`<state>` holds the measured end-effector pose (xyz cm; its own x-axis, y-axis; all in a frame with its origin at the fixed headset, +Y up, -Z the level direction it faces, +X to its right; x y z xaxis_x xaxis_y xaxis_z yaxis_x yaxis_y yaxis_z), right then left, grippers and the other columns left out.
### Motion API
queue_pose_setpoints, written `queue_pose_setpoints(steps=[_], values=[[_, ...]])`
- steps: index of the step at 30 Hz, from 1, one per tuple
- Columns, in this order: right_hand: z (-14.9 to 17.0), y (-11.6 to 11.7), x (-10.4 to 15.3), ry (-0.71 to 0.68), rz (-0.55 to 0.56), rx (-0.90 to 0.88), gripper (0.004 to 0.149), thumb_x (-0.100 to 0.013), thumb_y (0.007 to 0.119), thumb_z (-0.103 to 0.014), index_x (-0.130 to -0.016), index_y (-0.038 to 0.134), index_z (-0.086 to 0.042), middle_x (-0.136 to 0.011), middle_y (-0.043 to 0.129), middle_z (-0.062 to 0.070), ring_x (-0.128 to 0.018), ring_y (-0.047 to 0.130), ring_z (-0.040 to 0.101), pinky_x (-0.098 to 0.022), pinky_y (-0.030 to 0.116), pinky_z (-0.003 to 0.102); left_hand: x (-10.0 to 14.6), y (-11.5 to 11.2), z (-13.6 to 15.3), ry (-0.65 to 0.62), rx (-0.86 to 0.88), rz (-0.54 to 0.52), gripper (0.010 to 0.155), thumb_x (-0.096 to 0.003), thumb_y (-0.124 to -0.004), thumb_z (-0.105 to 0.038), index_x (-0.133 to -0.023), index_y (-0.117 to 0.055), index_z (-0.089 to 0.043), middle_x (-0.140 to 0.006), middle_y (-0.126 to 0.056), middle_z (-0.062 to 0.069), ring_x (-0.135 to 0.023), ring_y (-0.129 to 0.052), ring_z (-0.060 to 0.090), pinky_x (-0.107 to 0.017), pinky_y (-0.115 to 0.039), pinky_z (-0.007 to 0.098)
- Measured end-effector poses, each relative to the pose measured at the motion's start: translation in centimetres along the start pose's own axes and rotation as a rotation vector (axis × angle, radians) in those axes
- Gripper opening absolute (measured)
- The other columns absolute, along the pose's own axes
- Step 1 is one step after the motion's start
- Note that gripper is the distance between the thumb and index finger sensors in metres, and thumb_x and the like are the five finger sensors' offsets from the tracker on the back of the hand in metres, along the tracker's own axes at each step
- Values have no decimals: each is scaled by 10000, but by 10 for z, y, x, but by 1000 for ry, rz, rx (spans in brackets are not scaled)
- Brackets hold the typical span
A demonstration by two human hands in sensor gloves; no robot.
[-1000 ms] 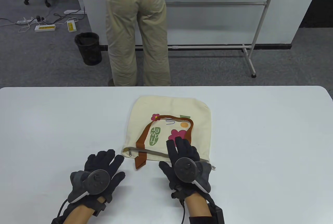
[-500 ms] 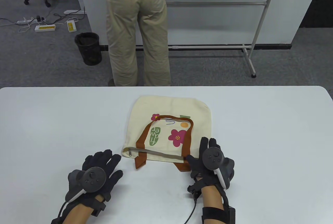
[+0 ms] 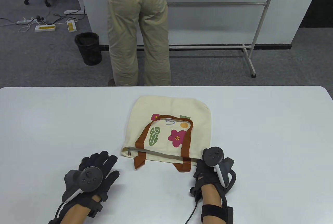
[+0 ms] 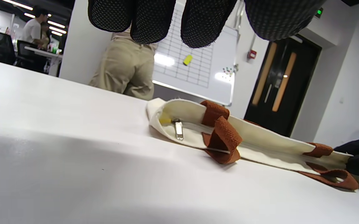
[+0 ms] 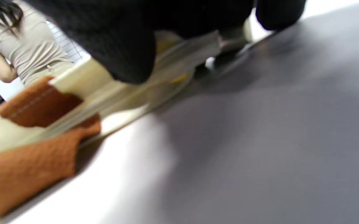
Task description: Unzip the canvas bag
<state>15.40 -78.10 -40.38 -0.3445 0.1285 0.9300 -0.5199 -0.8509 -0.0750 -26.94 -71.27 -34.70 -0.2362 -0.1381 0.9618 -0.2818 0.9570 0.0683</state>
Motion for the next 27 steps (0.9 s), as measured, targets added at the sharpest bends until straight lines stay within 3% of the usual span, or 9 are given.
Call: queue_pose_setpoints(steps=[5,10,13,21,27], values=[[-2,-6,2,-7,74,-39,488,-467,814,-339,-908,788,-131,-928,780,169,-876,737,419,-622,556,617,0,3,2,8,20,-13,649,-471,-677,-564,-1033,-644,-239,-1143,-602,163,-1019,-578,470,-710,-378,715],[-1,-14,7,-16,155,-360,487,-434,856,-363,-832,865,-83,-841,861,225,-723,875,474,-478,684,595,1,3,3,10,28,-15,649,-472,-678,-563,-1032,-646,-237,-1142,-604,164,-1017,-581,472,-709,-379,715],[-5,-17,8,-50,145,-395,484,-419,872,-377,-800,889,-80,-788,905,218,-655,924,451,-426,720,572,1,2,4,13,27,-10,649,-472,-677,-564,-1032,-646,-238,-1141,-607,162,-1016,-583,471,-709,-381,715],[-17,-15,9,-84,2,-732,479,-396,889,-356,-758,914,-44,-662,966,219,-485,977,411,-328,758,533,0,2,5,17,50,-16,649,-472,-677,-564,-1031,-649,-236,-1140,-608,164,-1015,-584,473,-708,-381,716],[-30,-3,12,-138,-170,-989,474,-443,808,-392,-759,897,-50,-630,968,199,-441,989,361,-307,779,501,0,2,5,16,64,-26,649,-472,-676,-565,-1030,-649,-236,-1140,-610,163,-1015,-586,471,-709,-380,716]])
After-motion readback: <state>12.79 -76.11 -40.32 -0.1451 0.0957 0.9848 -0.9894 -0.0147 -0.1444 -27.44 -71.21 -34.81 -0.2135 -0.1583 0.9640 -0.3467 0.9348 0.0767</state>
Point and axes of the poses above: the tracker on the back of each hand, its own z axis roughly to the little-finger side, its own x axis roughly from the fingertips to the wrist, y = z × x, the point moved 4 cm from there along -x, roughly from the wrist to the fingertips
